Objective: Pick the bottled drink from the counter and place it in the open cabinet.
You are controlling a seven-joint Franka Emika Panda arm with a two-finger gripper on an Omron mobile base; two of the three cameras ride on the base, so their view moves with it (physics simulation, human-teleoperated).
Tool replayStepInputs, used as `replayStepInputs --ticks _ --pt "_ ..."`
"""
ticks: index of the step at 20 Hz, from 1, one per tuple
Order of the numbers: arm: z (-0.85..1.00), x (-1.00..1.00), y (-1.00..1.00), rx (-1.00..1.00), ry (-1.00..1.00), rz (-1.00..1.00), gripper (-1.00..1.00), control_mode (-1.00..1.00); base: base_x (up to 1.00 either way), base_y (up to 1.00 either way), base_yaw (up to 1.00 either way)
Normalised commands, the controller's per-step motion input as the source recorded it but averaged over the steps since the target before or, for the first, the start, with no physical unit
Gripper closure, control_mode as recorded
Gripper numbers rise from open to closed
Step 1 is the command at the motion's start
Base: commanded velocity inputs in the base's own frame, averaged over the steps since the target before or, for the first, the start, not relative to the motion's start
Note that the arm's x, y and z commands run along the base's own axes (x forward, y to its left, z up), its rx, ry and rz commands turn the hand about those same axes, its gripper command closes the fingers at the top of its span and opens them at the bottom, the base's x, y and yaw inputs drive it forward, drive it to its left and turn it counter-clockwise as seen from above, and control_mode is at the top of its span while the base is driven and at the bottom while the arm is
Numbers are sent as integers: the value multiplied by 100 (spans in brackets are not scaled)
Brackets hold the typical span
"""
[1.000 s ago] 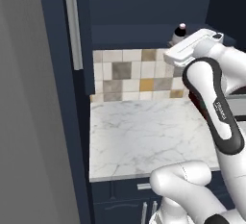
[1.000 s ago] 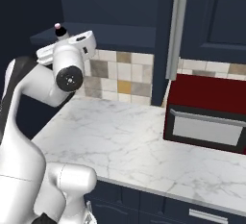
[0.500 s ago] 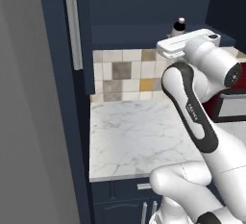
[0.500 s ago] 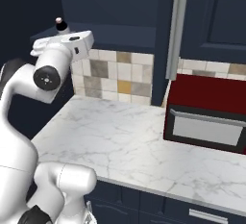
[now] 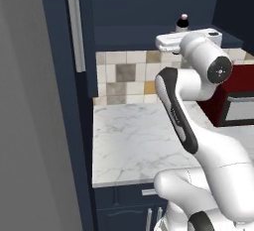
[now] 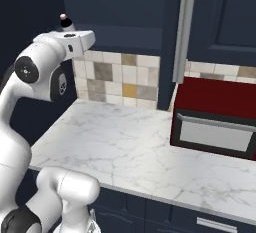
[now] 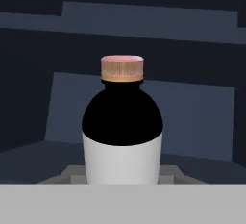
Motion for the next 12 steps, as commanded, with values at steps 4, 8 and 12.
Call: replayStepInputs --ticks 4,8,12 --pt "12 0 -6 8 9 -16 100 -100 0 0 0" --pt "2 0 -21 9 7 -12 100 -100 0 0 0" --pt "0 1 -39 8 6 -9 100 -100 0 0 0"
